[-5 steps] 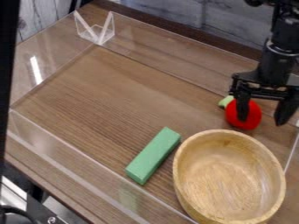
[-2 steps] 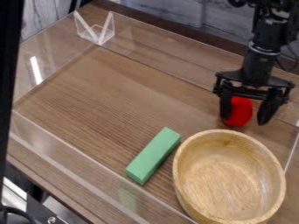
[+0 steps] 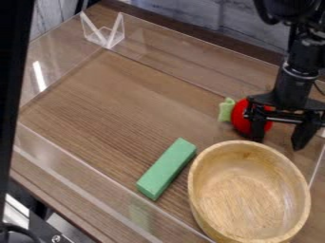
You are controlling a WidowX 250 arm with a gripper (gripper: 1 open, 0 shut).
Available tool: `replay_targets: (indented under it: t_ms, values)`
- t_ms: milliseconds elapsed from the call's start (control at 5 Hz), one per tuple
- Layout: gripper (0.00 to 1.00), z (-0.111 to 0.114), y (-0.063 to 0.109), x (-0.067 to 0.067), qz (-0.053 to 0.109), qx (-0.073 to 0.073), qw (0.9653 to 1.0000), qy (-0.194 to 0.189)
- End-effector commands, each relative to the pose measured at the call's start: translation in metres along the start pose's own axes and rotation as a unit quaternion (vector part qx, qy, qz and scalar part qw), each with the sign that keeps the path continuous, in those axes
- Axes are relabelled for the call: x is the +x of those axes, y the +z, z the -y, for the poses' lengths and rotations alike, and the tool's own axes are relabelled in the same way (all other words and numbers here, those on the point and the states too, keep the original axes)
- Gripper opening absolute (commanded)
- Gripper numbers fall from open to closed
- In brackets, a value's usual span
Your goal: Move the red fruit to the left
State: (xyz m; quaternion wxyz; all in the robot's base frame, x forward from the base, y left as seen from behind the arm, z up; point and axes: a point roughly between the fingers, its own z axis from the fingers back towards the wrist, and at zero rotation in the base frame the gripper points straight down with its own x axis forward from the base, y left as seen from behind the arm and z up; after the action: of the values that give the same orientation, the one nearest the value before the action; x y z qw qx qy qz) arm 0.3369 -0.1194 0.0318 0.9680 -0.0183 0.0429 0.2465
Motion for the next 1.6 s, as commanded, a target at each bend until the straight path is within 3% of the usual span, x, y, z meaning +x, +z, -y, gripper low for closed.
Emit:
replay_targets:
  t_ms: [0, 200, 400, 600, 800, 1400]
  values:
    - [1.0, 0.007, 0.033, 0.008, 0.034, -0.032, 0.9989, 0.0]
    - [1.0, 0.001, 0.035, 0.02, 0.039, -0.033, 0.9987, 0.007]
    - [1.0, -0.009, 0.034, 0.029, 0.045, -0.034, 0.9977, 0.038]
    - [1.0, -0.008, 0.029, 0.027, 0.046, -0.036, 0.9971, 0.049]
    - [0.0, -0.007, 0.025, 0.031, 0.047, -0.035, 0.9964, 0.061]
    - [0.0, -0.012, 0.028, 0.034, 0.052, -0.035, 0.9923, 0.107]
